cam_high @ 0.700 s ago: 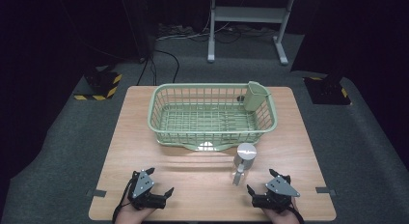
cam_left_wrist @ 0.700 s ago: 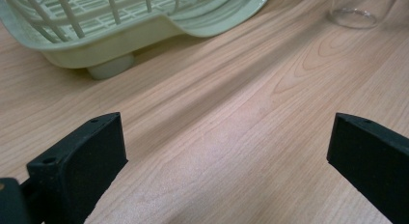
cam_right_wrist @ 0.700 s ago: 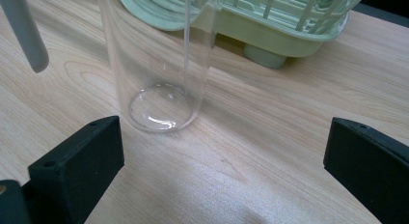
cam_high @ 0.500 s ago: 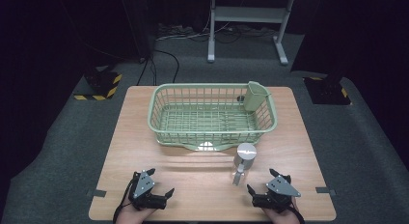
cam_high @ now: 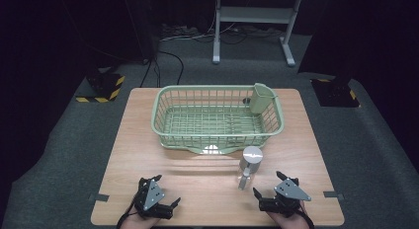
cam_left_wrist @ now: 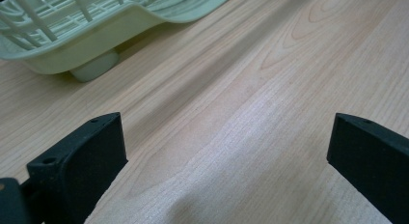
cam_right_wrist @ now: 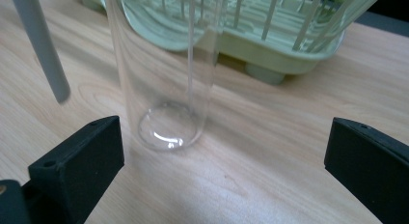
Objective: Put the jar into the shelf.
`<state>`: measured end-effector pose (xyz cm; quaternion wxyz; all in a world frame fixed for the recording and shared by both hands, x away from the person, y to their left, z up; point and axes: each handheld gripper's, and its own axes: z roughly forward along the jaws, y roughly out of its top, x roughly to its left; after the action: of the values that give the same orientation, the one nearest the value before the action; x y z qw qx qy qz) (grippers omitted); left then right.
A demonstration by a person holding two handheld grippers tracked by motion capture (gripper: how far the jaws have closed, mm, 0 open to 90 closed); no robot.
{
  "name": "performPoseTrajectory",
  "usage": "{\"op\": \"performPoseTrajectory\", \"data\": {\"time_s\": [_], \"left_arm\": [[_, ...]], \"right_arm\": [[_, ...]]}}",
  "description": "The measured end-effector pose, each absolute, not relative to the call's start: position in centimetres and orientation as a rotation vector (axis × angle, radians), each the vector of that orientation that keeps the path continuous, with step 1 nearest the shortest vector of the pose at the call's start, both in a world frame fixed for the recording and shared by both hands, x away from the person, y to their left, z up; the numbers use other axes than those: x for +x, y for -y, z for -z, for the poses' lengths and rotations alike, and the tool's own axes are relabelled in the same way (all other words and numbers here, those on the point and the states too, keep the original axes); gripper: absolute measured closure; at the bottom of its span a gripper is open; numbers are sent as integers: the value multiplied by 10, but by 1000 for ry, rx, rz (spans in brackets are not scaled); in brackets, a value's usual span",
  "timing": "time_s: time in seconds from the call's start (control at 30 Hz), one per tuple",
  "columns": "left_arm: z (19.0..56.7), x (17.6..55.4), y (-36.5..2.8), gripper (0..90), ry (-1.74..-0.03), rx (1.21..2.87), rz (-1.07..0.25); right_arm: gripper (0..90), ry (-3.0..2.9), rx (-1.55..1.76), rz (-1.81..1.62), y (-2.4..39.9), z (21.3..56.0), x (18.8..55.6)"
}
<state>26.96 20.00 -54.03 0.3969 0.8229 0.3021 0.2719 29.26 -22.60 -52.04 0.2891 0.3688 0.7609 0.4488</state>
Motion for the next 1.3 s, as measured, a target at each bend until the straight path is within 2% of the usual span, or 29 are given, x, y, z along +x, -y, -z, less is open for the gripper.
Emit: {"op": "performPoseTrajectory", "data": {"time_s": [0.27, 0.83, 1.3], "left_arm": [[542, 269, -195, 13, -718, 2142, -693], [541, 269, -195, 13, -710, 2143, -680], [541, 269, -195, 13, -704, 2140, -671]], "right_arm": [[1, -2000, 957, -1244, 225, 498, 286], [1, -1933, 899, -1434, 210, 443, 285], [1, -1928, 897, -1455, 194, 432, 302]]}}
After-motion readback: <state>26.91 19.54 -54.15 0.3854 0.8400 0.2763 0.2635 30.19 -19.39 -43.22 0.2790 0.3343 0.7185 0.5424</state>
